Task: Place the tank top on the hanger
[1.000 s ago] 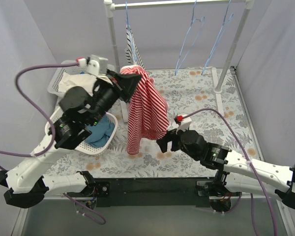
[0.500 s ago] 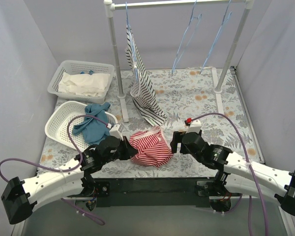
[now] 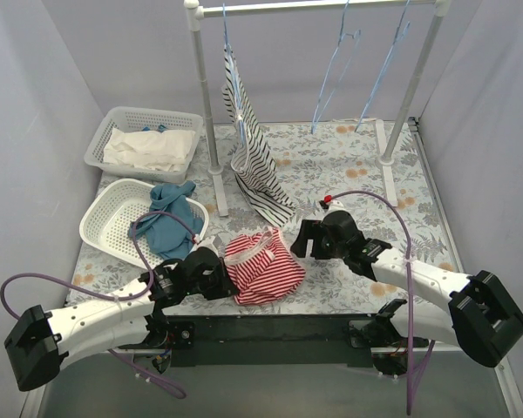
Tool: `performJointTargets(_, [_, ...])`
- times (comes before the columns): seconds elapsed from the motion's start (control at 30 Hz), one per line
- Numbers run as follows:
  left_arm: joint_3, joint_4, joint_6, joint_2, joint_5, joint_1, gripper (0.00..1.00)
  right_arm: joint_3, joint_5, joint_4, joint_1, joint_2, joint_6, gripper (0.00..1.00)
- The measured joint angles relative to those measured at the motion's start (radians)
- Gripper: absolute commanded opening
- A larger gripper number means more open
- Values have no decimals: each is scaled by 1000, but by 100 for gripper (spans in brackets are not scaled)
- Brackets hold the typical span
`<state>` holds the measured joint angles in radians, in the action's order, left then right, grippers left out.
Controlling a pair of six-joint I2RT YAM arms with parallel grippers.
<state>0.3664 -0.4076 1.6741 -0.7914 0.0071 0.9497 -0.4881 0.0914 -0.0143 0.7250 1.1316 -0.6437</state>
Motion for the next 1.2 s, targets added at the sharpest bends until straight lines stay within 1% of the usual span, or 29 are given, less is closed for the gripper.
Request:
performJointTargets(0.13, [-2, -13, 19, -62, 22, 2, 0, -32, -79, 50, -27, 67, 17, 84])
performJointTargets(0.3, [-2, -15, 26, -72, 34, 2, 0, -82, -167, 133, -30, 164, 23, 83])
performJointTargets(0.4, [-6, -14, 29, -71, 39, 2, 0, -114, -201, 170, -30, 231, 25, 80])
performJointTargets(0.47, [-10, -15, 30, -68, 39, 2, 0, -146, -212, 187, -30, 281, 27, 76])
performJointTargets(0.53, [-11, -16, 32, -63, 39, 2, 0, -186, -224, 211, -30, 338, 27, 74])
performJointTargets(0.63, [-11, -16, 32, -58, 38, 2, 0, -224, -233, 245, -30, 396, 26, 61])
performJointTargets(0.67, [-10, -18, 32, -57, 38, 2, 0, -230, -238, 257, -30, 410, 24, 52])
performJointTargets(0.73, [-8, -20, 27, -57, 36, 2, 0, -237, -253, 274, -30, 430, 22, 42])
performJointTargets(0.77, [-5, -23, 25, -57, 34, 2, 0, -238, -259, 279, -30, 433, 19, 31])
performJointTargets(0.83, [9, -34, 19, -57, 28, 2, 1, -238, -262, 281, -30, 433, 18, 19])
performJointTargets(0.87, [17, -36, 16, -57, 26, 2, 3, -237, -262, 282, -30, 430, 17, 9])
performJointTargets(0.9, [27, -38, 13, -56, 25, 2, 7, -234, -260, 282, -30, 422, 18, 6])
performJointTargets(0.93, [34, -38, 7, -55, 22, 2, 14, -230, -255, 278, -30, 410, 21, 3])
performJointTargets(0.97, [42, -40, 1, -52, 16, 2, 24, -222, -246, 276, -30, 388, 20, 1])
performJointTargets(1.03, [61, -47, -14, -46, 4, 2, 36, -200, -220, 260, -30, 317, 20, 1])
performJointTargets(1.07, [75, -53, -23, -43, -3, 2, 46, -188, -201, 249, -29, 274, 23, 1])
performJointTargets(1.17, [142, -71, -63, -34, -27, 2, 54, -175, -144, 204, -22, 137, 39, 1])
performJointTargets(1.2, [175, -76, -78, -32, -35, 2, 55, -175, -129, 195, -19, 103, 45, 1])
